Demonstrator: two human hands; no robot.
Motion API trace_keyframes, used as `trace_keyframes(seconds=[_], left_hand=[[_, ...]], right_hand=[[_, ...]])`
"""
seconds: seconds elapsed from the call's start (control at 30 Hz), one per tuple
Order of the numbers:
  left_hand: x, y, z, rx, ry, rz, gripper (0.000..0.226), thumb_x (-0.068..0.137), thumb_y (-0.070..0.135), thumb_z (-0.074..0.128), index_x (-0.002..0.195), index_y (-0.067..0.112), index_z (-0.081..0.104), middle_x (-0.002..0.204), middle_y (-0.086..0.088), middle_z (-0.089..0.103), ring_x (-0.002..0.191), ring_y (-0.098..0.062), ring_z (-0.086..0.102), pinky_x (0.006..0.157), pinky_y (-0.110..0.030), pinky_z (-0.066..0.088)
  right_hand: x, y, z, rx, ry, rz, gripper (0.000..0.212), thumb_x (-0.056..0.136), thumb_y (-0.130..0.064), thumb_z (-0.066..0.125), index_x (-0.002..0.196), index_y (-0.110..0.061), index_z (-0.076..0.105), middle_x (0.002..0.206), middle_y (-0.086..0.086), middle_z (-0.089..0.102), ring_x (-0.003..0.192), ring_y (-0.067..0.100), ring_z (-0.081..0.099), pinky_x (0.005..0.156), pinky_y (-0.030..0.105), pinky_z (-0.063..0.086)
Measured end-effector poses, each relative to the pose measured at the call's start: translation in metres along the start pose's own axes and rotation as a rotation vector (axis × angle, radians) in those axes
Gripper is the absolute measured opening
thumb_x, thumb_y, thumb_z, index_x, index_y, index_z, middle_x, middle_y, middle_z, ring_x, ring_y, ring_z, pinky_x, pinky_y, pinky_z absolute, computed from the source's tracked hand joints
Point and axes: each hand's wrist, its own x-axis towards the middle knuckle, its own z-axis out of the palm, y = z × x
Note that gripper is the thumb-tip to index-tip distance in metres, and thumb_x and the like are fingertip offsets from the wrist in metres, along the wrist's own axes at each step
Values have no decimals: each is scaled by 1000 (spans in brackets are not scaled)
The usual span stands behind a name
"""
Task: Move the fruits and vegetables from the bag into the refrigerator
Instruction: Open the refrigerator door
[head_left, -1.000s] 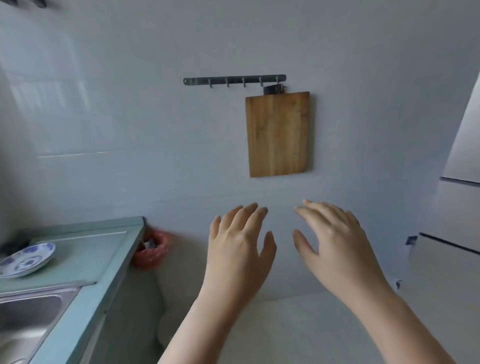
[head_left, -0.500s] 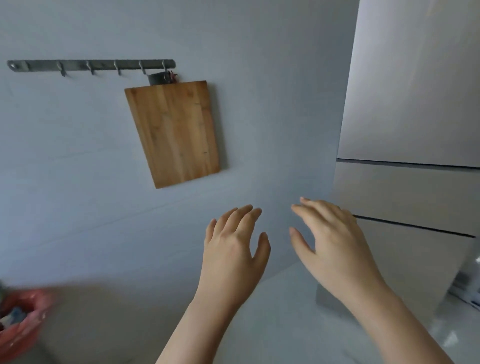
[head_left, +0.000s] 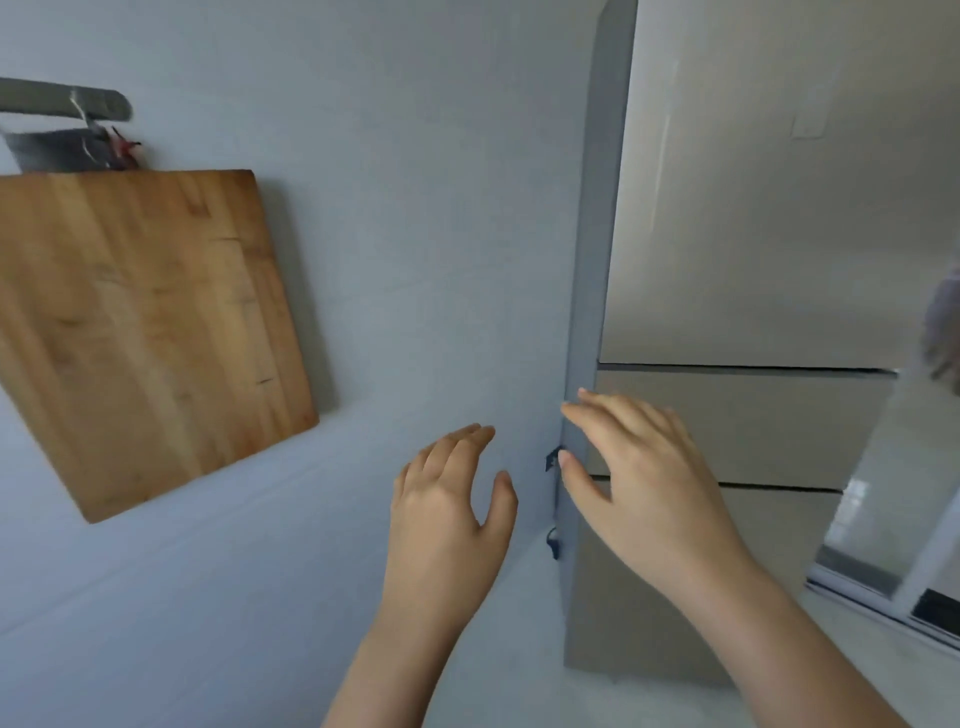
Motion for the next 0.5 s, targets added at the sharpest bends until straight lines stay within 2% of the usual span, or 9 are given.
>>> trace_keyframes(seconds=[0.1, 0.2, 0.33, 0.4, 0.5], left_hand=[[9, -17, 23, -121, -112, -71, 52, 81, 45, 37, 123, 21, 55, 125, 7, 56, 120, -11, 46, 102, -33, 36], [21, -38, 39, -53, -109, -28, 52, 81, 42, 36, 121, 17, 57, 122, 1, 60, 116, -18, 51, 98, -41, 41], [50, -61, 57, -49, -99, -62, 53, 81, 43, 36, 121, 16, 57, 122, 1, 60, 116, -17, 50, 99, -39, 40], [67, -68, 71, -97, -126, -82, 46, 84, 39, 43, 122, 18, 56, 123, 4, 58, 118, -12, 48, 100, -33, 38], [98, -75, 99, -190, -171, -118, 34, 89, 22, 54, 123, 23, 53, 123, 12, 54, 118, -3, 44, 95, -7, 28]], right_hand=[[13, 9, 24, -30, -25, 13, 46, 80, -36, 38, 102, -8, 67, 110, 10, 67, 100, 29, 63, 81, 48, 50], [27, 18, 43, -41, -23, 46, 45, 80, -36, 38, 103, -9, 66, 110, 10, 67, 100, 28, 63, 82, 48, 48], [43, 36, 76, -48, -47, 74, 45, 80, -36, 38, 104, -9, 65, 112, 10, 66, 100, 29, 62, 83, 48, 49], [54, 51, 91, -55, -59, 81, 46, 80, -37, 37, 104, -9, 65, 112, 10, 66, 101, 29, 62, 84, 48, 49], [80, 81, 111, -71, -30, 87, 47, 79, -36, 37, 105, -8, 65, 112, 10, 66, 101, 29, 62, 85, 50, 49]])
